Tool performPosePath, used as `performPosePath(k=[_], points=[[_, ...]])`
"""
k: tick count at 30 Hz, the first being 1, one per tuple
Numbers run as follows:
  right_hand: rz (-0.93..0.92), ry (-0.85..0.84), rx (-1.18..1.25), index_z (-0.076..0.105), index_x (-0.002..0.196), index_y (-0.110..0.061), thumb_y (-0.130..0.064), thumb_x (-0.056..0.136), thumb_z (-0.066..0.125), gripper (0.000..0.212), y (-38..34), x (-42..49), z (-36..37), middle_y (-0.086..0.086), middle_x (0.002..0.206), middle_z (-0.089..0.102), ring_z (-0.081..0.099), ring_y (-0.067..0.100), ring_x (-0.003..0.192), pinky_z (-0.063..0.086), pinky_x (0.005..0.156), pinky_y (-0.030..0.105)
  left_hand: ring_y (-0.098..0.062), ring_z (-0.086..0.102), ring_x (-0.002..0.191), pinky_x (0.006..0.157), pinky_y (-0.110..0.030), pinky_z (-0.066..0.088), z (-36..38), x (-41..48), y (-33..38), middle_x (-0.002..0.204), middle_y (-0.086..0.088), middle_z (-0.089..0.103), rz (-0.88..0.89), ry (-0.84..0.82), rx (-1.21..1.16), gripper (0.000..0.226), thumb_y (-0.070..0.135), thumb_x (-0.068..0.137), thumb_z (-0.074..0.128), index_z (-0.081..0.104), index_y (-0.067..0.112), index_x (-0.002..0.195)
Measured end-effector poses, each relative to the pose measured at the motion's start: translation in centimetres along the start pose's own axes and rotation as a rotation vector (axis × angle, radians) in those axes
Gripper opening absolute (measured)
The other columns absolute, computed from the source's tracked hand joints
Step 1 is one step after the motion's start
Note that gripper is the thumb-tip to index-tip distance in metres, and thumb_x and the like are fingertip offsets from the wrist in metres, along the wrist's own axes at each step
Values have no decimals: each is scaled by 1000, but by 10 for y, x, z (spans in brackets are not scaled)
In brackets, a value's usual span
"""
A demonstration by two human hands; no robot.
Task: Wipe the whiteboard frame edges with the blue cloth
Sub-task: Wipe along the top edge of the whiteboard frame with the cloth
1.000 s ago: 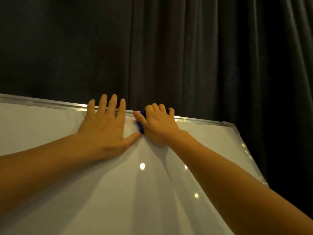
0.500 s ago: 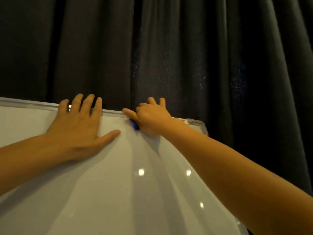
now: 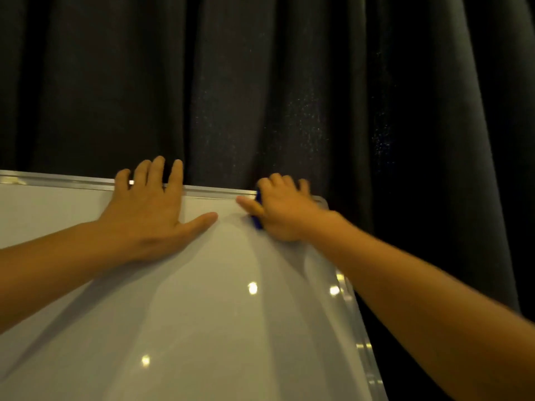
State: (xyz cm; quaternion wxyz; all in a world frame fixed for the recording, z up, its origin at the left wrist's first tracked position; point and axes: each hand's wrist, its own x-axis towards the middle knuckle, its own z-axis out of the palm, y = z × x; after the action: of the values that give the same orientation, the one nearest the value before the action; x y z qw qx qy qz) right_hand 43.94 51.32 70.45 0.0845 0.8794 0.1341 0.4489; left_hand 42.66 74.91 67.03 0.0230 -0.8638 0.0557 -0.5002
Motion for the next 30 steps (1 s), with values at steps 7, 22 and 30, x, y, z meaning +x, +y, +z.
performPosePath(k=[7,22,30], points=[[-94,72,95,5,155,-22,-90,70,-2,109,-11,-22,16,3,165,9,-6,24,150,-14,115,60,-31,-6,150,120,-52,5,4,4,15,164,-9,-4,44,13,45,116,91,65,-3,-10,16,153],[-54,55,-133,-16,152,-30,-86,77,-3,95,22,-28,31,-7,162,-22,-34,29,142,-23,110,61,-27,-12,150,120,-50,0,23,3,9,164,-8,-9,89,-5,57,118,91,61,-11,-13,16,152],[59,98,12,3,154,-34,-74,90,5,76,56,-15,40,-10,164,-5,-23,26,147,-23,112,56,-28,-6,150,119,-52,-6,23,-1,16,164,-7,-2,125,-19,24,114,89,63,-8,-14,18,152]])
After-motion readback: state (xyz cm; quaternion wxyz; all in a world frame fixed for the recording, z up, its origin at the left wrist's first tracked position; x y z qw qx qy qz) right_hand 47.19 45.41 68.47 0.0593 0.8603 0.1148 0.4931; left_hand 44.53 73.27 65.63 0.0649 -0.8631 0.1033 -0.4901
